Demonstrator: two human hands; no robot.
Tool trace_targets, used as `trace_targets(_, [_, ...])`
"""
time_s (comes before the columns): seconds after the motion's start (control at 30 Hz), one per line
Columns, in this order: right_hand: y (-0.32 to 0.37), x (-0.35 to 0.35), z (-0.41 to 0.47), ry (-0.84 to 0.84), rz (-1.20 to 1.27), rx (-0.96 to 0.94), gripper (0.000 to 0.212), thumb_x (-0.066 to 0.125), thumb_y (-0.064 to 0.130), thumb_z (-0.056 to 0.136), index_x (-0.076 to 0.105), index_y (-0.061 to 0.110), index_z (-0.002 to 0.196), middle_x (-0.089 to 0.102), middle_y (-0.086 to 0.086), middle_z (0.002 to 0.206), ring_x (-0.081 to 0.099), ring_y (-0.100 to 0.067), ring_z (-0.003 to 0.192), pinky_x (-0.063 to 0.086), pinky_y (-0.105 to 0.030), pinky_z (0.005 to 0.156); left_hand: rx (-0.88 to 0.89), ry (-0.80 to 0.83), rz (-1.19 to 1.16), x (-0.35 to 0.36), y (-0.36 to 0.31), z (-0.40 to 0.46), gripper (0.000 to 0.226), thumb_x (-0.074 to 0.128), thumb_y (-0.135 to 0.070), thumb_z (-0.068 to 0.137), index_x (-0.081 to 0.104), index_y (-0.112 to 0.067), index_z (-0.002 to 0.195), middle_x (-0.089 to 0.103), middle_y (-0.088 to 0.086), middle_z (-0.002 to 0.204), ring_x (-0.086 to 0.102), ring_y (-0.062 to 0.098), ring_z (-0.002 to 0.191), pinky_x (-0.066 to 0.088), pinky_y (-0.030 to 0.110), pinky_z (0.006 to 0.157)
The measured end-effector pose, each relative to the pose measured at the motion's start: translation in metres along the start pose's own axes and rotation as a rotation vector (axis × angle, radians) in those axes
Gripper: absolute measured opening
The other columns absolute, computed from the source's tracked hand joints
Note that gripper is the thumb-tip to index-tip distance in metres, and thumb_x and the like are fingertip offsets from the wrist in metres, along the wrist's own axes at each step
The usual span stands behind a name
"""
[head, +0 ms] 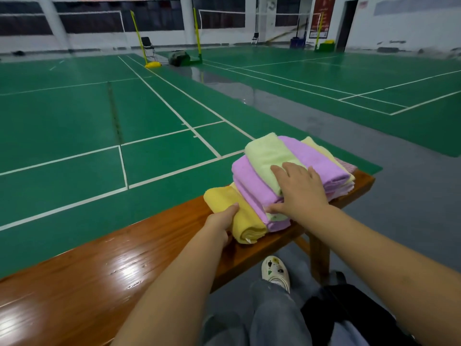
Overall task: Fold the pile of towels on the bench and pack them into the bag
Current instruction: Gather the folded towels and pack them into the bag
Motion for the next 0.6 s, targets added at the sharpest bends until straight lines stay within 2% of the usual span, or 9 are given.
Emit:
trace_targets(0.1, [-0.004, -0.005, 0.004, -0.001, 0.028, -0.045, 0.094, 0.069, 0.061, 0.071, 0.024, 0.025, 0.145, 0.037, -0.003, 0.142, 0.039, -0.025, 0.127, 0.034, -0.04, 0.101, -0.012, 0.021, -0.008, 0.005, -0.001, 0.0, 0.07, 0.076, -0.032, 0.082, 0.039, -0.007, 0.137, 0.053, 0.015, 0.13, 0.055, 0.034, 0.112, 0.05, 0.043, 0.093])
trace_targets(0.17, [-0.01, -0.004, 0.007, 0.028, 0.056, -0.071, 0.095, 0.071, 0.059, 0.071, 0.024, 0.024, 0.146, 0.036, -0.002, 0.144, 0.039, -0.026, 0.127, 0.035, -0.039, 0.1, -0.002, 0.038, -0.016, 0.004, -0.001, 0.0, 0.067, 0.073, -0.025, 0.084, 0.038, -0.005, 0.138, 0.053, 0.017, 0.128, 0.055, 0.036, 0.11, 0.049, 0.049, 0.094])
trace_targets(0.3, [-0.02, -0.006, 0.013, 0.074, 0.054, -0.116, 0.09, 0.072, 0.057, 0.073, 0.028, 0.026, 0.145, 0.036, 0.001, 0.146, 0.037, -0.025, 0.129, 0.034, -0.04, 0.101, 0.052, 0.08, -0.143, -0.004, -0.007, -0.009, 0.059, 0.071, -0.021, 0.084, 0.04, -0.008, 0.133, 0.055, 0.016, 0.115, 0.057, 0.038, 0.098, 0.051, 0.053, 0.086])
trace_targets(0.4, [-0.023, -0.009, 0.018, 0.094, 0.055, -0.137, 0.077, 0.069, 0.048, 0.08, 0.031, 0.028, 0.144, 0.039, 0.001, 0.145, 0.037, -0.025, 0.13, 0.035, -0.041, 0.103, 0.114, 0.146, -0.269, -0.01, -0.021, -0.025, 0.043, 0.067, -0.016, 0.086, 0.043, -0.009, 0.122, 0.059, 0.015, 0.103, 0.059, 0.035, 0.09, 0.051, 0.05, 0.077])
trace_targets(0.5, [-0.03, -0.014, 0.023, 0.069, 0.191, -0.118, 0.065, 0.066, 0.043, 0.082, 0.041, 0.029, 0.14, 0.048, 0.001, 0.14, 0.044, -0.025, 0.125, 0.038, -0.042, 0.101, 0.184, 0.252, -0.354, -0.009, -0.042, -0.047, 0.035, 0.064, -0.016, 0.088, 0.046, -0.01, 0.118, 0.063, 0.015, 0.104, 0.062, 0.034, 0.092, 0.051, 0.048, 0.072])
trace_targets(0.6, [-0.041, -0.022, 0.024, -0.001, 0.42, -0.056, 0.047, 0.064, 0.036, 0.085, 0.053, 0.023, 0.129, 0.062, -0.004, 0.122, 0.054, -0.023, 0.106, 0.041, -0.031, 0.084, 0.234, 0.332, -0.354, 0.0, -0.063, -0.065, 0.035, 0.064, -0.016, 0.088, 0.048, -0.01, 0.118, 0.064, 0.016, 0.109, 0.063, 0.035, 0.096, 0.052, 0.05, 0.078])
Point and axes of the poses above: each hand's wrist, its own z-axis towards the middle knuckle, its own x-axis out of the palm, y = z × x, the point moved 8 cm from there along z, towards the middle knuckle
